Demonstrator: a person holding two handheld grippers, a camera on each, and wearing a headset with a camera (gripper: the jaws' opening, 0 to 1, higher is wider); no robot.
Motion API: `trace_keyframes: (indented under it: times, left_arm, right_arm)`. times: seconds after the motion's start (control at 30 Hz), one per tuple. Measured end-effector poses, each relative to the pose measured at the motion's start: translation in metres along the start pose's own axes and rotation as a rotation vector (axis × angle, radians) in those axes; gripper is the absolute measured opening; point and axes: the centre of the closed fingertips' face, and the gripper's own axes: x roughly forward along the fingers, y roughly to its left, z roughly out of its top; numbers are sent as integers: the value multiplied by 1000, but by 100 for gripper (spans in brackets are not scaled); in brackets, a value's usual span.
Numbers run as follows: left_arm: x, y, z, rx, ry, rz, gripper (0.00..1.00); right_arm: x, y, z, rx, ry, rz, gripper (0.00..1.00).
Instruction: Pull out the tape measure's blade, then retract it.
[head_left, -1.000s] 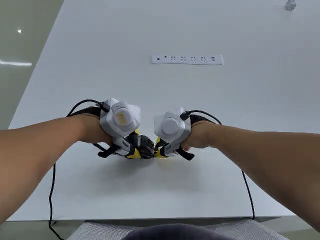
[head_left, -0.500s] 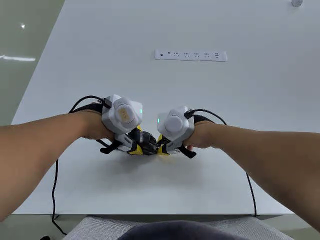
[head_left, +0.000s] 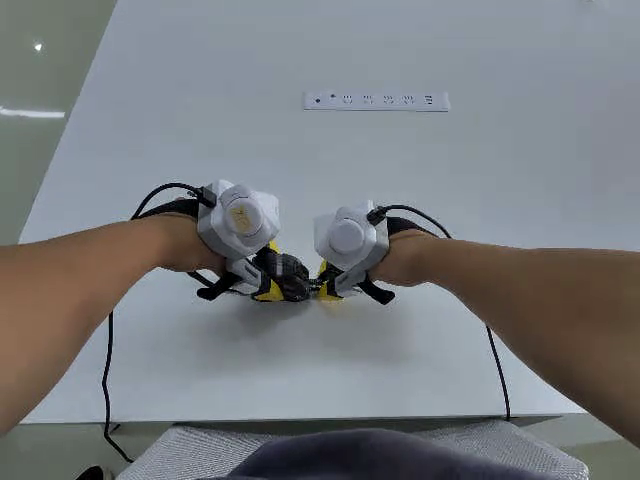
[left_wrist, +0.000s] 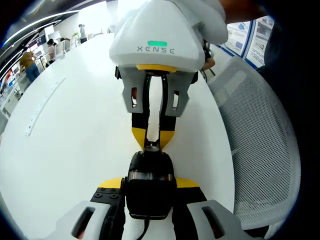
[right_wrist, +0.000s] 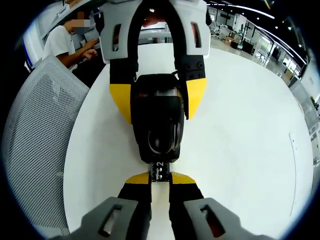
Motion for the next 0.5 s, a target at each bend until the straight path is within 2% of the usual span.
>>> trace_keyframes:
  times: [0.5]
  left_arm:
    - [0, 0, 2, -4, -8, 1, 32]
  right_arm:
    - [-8, -1, -11, 16, 20, -6, 11]
